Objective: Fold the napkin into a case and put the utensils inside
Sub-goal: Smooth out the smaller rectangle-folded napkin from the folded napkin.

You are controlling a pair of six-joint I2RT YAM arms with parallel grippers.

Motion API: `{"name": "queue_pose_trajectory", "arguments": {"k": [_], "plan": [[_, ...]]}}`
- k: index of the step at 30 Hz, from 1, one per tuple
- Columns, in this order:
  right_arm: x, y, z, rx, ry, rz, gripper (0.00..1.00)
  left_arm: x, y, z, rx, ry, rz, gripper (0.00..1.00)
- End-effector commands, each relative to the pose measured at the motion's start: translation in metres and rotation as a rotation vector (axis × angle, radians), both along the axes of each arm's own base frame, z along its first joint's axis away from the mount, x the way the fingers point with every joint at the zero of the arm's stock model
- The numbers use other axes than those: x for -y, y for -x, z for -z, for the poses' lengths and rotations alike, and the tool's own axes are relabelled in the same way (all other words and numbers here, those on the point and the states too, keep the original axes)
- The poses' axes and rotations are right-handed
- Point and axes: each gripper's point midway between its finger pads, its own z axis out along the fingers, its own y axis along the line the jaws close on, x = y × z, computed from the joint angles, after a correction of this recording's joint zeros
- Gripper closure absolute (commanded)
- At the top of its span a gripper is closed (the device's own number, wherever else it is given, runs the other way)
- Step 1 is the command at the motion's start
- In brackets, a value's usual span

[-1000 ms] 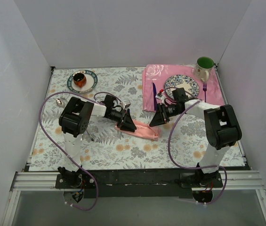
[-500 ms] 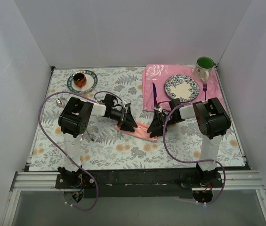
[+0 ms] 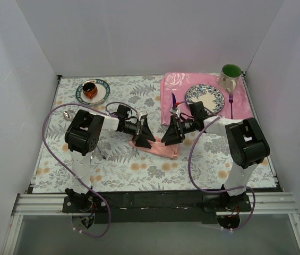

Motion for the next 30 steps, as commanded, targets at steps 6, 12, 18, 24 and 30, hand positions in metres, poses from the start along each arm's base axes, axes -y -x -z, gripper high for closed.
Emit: {"name": "queue_pose_trajectory", "arguments": {"k": [6, 12, 18, 24, 30], "plan": [[-0.007, -0.002, 0.045, -0.068, 0.055, 0.039, 0.06, -0.019, -0.002, 0.062, -0.041, -0.213, -0.091, 0.21], [0.004, 0.003, 0.087, -0.113, 0.143, 0.035, 0.06, -0.018, -0.004, 0.055, -0.032, -0.188, -0.088, 0.2], [0.007, -0.003, 0.089, -0.057, 0.175, 0.007, 0.13, -0.01, -0.018, -0.014, 0.183, -0.039, -0.062, 0.15], [0.008, -0.005, 0.091, -0.032, 0.195, -0.016, 0.29, -0.027, -0.028, -0.075, 0.637, -0.106, -0.028, 0.02], [0.011, -0.011, 0.092, 0.039, 0.228, -0.04, 0.58, -0.065, -0.043, -0.092, 1.1, -0.285, 0.007, 0.02]]}}
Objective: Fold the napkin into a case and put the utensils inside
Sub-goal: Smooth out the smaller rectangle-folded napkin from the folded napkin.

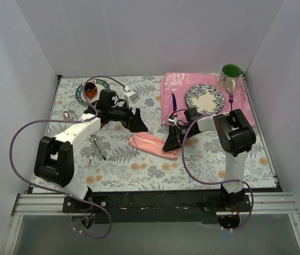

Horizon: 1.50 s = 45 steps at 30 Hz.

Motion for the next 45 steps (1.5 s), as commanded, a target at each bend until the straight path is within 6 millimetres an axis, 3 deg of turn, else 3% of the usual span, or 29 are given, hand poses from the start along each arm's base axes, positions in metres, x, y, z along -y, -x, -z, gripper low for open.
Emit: {"name": "queue_pose_trajectory", "arguments": {"k": [1, 3, 4, 7, 8, 14, 19, 29, 40, 45], "plan": [[0.01, -0.009, 0.026, 0.105, 0.125, -0.017, 0.58, -0.038, -0.024, 0.008, 0.397, -0.231, -0.004, 0.02], [0.012, -0.01, 0.027, 0.131, 0.142, -0.033, 0.59, -0.037, -0.03, 0.016, 0.413, -0.262, 0.072, 0.02], [0.013, -0.01, 0.028, 0.135, 0.148, -0.036, 0.59, -0.041, -0.02, 0.027, 0.416, -0.294, 0.176, 0.02], [0.014, -0.01, 0.03, 0.145, 0.165, -0.053, 0.61, -0.035, -0.019, 0.035, 0.452, -0.271, 0.344, 0.02], [0.014, -0.012, 0.031, 0.172, 0.166, -0.068, 0.62, -0.034, -0.023, 0.035, 0.535, -0.264, 0.397, 0.02], [0.015, -0.012, 0.037, 0.191, 0.182, -0.106, 0.66, -0.027, -0.043, 0.065, 0.717, -0.315, 0.543, 0.02], [0.013, -0.015, 0.032, 0.227, 0.181, -0.119, 0.66, -0.013, -0.039, 0.091, 0.724, -0.337, 0.666, 0.03], [0.01, -0.018, 0.024, 0.284, 0.177, -0.153, 0.66, 0.012, -0.03, 0.111, 0.677, -0.316, 0.742, 0.25], [0.002, -0.035, -0.013, 0.408, 0.141, -0.172, 0.64, 0.003, -0.02, 0.123, 0.575, -0.356, 0.755, 0.69], [-0.001, -0.04, -0.038, 0.464, 0.109, -0.171, 0.62, 0.007, -0.019, 0.115, 0.547, -0.341, 0.724, 0.72]]}}
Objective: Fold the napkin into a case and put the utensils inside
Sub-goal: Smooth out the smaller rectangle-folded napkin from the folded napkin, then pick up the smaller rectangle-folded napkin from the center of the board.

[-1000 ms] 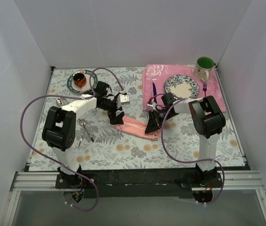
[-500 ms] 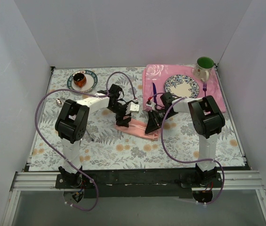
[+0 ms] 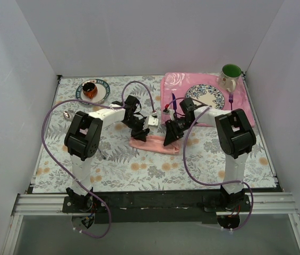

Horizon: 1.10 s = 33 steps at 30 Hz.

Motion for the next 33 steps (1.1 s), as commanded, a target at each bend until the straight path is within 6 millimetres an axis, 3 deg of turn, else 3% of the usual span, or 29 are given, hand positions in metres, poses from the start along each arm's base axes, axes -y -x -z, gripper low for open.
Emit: {"name": "queue_pose_trajectory", "arguments": {"k": [1, 7, 10, 19, 26, 29, 33], "plan": [[-0.005, -0.016, -0.043, 0.137, -0.05, -0.02, 0.61, 0.002, 0.0, -0.008, -0.021, -0.009, -0.031, 0.73], [-0.004, -0.023, -0.065, 0.165, -0.09, -0.006, 0.57, 0.0, -0.002, -0.014, -0.02, -0.015, -0.078, 0.95], [-0.001, -0.033, -0.071, 0.207, -0.077, 0.003, 0.51, -0.001, -0.003, -0.015, -0.018, -0.017, -0.104, 1.0], [0.019, -0.08, -0.09, 0.407, -0.042, 0.006, 0.01, -0.002, -0.015, -0.047, 0.115, 0.033, -0.178, 1.0], [0.017, -0.104, -0.098, 0.64, -0.063, -0.146, 0.01, -0.001, -0.009, -0.061, 0.225, 0.074, -0.134, 1.0], [0.008, -0.101, -0.096, 0.616, -0.114, -0.209, 0.01, -0.002, -0.007, -0.061, 0.251, 0.079, -0.124, 1.0], [-0.01, -0.093, -0.076, 0.607, -0.123, -0.281, 0.04, 0.001, -0.004, -0.064, 0.272, 0.093, -0.106, 1.0]]}}
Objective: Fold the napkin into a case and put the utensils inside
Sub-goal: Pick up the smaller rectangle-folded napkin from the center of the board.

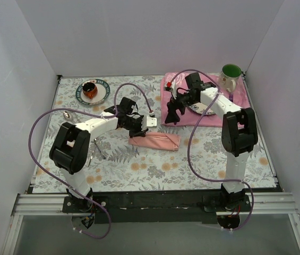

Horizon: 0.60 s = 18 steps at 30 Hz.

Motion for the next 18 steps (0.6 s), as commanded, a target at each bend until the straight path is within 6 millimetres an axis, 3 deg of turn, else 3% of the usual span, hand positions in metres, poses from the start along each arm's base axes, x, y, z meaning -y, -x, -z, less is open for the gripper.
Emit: {"name": "queue_pose_trajectory", "arguments": {"k": [1, 6, 11, 18], "plan": [[-0.021, 0.015, 0.014, 0.019, -0.011, -0.118, 0.05, 0.008, -0.004, -0.026, 0.115, 0.053, 0.036, 1.0], [-0.037, 0.03, 0.029, -0.023, -0.008, -0.175, 0.25, 0.008, -0.005, -0.033, 0.152, 0.066, 0.04, 1.0], [-0.045, 0.048, 0.045, -0.051, 0.022, -0.221, 0.25, 0.008, -0.002, -0.036, 0.167, 0.078, 0.048, 1.0], [-0.052, 0.055, 0.057, -0.076, 0.044, -0.257, 0.27, 0.009, -0.001, -0.039, 0.184, 0.078, 0.053, 1.0]]}}
